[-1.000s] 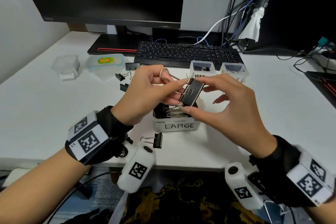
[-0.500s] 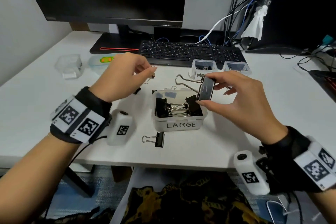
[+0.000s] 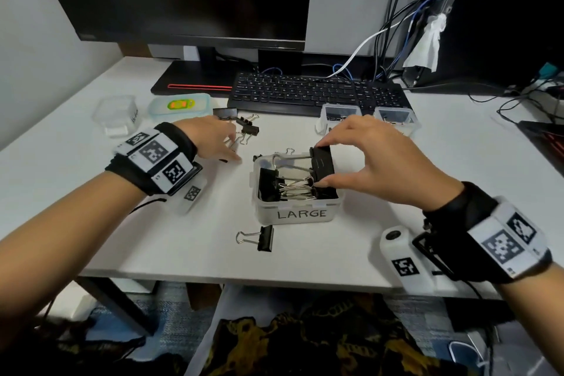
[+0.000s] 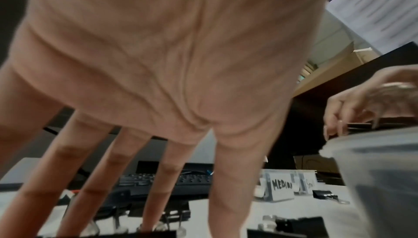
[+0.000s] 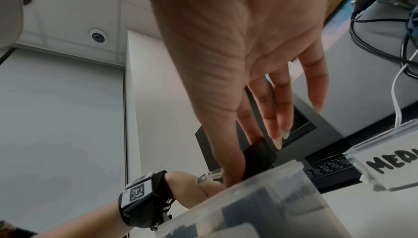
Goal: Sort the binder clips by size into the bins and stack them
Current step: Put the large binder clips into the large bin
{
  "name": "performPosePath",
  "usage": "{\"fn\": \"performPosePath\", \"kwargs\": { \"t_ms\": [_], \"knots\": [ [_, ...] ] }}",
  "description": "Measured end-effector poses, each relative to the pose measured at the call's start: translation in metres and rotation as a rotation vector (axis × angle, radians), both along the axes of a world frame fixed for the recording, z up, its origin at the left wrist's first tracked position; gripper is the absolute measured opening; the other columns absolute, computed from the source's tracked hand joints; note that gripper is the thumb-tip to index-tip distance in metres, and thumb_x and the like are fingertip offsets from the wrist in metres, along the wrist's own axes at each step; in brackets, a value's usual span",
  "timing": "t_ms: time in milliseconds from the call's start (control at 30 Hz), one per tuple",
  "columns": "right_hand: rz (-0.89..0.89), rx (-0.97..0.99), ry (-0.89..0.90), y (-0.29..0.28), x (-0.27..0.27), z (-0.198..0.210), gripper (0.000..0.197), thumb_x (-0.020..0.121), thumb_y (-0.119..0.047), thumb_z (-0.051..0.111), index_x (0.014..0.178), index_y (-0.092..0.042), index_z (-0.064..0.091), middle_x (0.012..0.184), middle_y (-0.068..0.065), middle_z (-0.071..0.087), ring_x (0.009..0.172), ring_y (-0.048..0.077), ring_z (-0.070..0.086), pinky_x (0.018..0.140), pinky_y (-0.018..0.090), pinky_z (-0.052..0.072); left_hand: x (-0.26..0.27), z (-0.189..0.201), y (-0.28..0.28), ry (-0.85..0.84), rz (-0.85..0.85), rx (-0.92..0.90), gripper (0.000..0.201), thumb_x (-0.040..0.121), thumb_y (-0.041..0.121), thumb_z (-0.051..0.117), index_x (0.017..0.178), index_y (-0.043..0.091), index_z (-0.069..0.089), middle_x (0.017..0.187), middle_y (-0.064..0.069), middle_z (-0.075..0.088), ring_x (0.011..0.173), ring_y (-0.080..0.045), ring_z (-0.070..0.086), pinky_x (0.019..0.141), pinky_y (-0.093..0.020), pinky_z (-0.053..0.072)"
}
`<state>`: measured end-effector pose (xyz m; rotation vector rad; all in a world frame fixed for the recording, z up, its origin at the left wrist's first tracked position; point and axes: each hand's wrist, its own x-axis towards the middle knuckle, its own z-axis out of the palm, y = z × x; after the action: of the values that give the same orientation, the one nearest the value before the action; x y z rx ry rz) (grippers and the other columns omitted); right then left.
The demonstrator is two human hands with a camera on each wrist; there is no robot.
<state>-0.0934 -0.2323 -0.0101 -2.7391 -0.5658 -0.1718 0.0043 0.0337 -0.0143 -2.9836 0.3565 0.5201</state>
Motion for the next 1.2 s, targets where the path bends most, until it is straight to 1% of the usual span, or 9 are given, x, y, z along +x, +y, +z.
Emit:
{"fn": "performPosePath", "kwargs": {
  "t_ms": [100,233,400,500,667,800,900,1000,1200],
  "knots": [
    [0.018,-0.104,0.061,0.001,0.002,0.003,0.061,0.068,-0.068,0.062,0.12,-0.038,0.063,0.113,-0.012,0.054,0.112,0.014,0.047,0.09,0.04,0.046,0.004,-0.001,-0.003,-0.006,0.007,0.0,0.047,0.089,0.043,0.06,0.127,0.018,0.047,0.115,-0.01,0.046,0.09,-0.023,0.049,0.082,-0.03,0.042],
    [0.009,-0.134,0.09,0.001,0.006,0.005,0.061,0.069,-0.066,0.069,0.122,-0.036,0.064,0.113,-0.011,0.055,0.113,0.014,0.045,0.093,0.04,0.044,0.009,-0.004,-0.003,-0.025,0.01,-0.014,0.036,0.091,0.026,0.06,0.122,0.012,0.05,0.112,-0.012,0.054,0.089,-0.022,0.046,0.075,-0.027,0.037],
    [0.005,-0.095,0.111,0.002,0.012,0.002,0.066,0.063,-0.069,0.069,0.118,-0.034,0.066,0.11,-0.013,0.057,0.11,0.012,0.047,0.092,0.041,0.046,0.013,0.001,0.001,-0.02,0.073,-0.151,0.052,0.081,0.03,0.075,0.121,0.008,0.048,0.101,-0.007,0.051,0.089,-0.023,0.05,0.074,-0.028,0.04],
    [-0.006,-0.037,0.114,0.0,0.011,0.0,0.068,0.059,-0.071,0.068,0.116,-0.034,0.068,0.106,-0.016,0.057,0.107,0.009,0.05,0.09,0.038,0.047,0.011,0.006,0.006,-0.085,0.08,-0.267,0.054,0.079,0.028,0.077,0.12,0.007,0.048,0.104,-0.01,0.057,0.091,-0.024,0.051,0.072,-0.028,0.038],
    [0.009,0.046,0.103,-0.005,0.008,-0.006,0.068,0.061,-0.079,0.055,0.121,-0.048,0.062,0.111,-0.015,0.058,0.108,0.008,0.05,0.089,0.036,0.047,-0.014,0.029,0.003,-0.211,-0.089,-0.615,0.053,0.075,0.023,0.08,0.116,0.008,0.05,0.104,-0.005,0.06,0.094,-0.02,0.058,0.067,-0.023,0.048],
    [-0.004,-0.004,0.136,-0.011,0.008,-0.01,0.065,0.064,-0.081,0.044,0.117,-0.05,0.065,0.128,-0.017,0.057,0.121,0.008,0.045,0.099,0.038,0.041,-0.046,0.033,-0.011,-0.089,-0.335,-0.835,0.053,0.069,0.026,0.082,0.111,0.01,0.055,0.104,-0.003,0.064,0.098,-0.017,0.063,0.084,-0.035,0.055],
    [-0.015,-0.018,0.132,-0.015,0.006,-0.01,0.06,0.071,-0.076,0.041,0.122,-0.051,0.061,0.132,-0.014,0.055,0.122,0.01,0.044,0.1,0.037,0.04,-0.056,0.022,-0.019,-0.076,-0.432,-0.758,0.047,0.071,0.026,0.083,0.108,0.013,0.058,0.103,0.005,0.065,0.098,-0.008,0.061,0.083,-0.03,0.052],
    [-0.01,-0.02,0.132,-0.018,0.004,-0.012,0.053,0.081,-0.067,0.047,0.132,-0.05,0.052,0.129,-0.013,0.054,0.119,0.009,0.045,0.099,0.035,0.04,-0.058,0.015,-0.021,-0.116,-0.481,-0.665,0.04,0.073,0.032,0.082,0.104,0.018,0.061,0.1,0.01,0.063,0.094,-0.003,0.058,0.083,-0.032,0.05],
    [0.062,0.006,0.145,-0.018,0.006,-0.014,0.05,0.087,-0.058,0.049,0.136,-0.049,0.049,0.125,-0.013,0.051,0.12,0.008,0.042,0.103,0.039,0.039,-0.061,0.013,-0.023,-0.159,-0.486,-0.523,0.052,0.067,0.067,0.066,0.102,0.029,0.069,0.096,0.013,0.061,0.1,-0.011,0.053,0.087,-0.036,0.046]
  ]
}}
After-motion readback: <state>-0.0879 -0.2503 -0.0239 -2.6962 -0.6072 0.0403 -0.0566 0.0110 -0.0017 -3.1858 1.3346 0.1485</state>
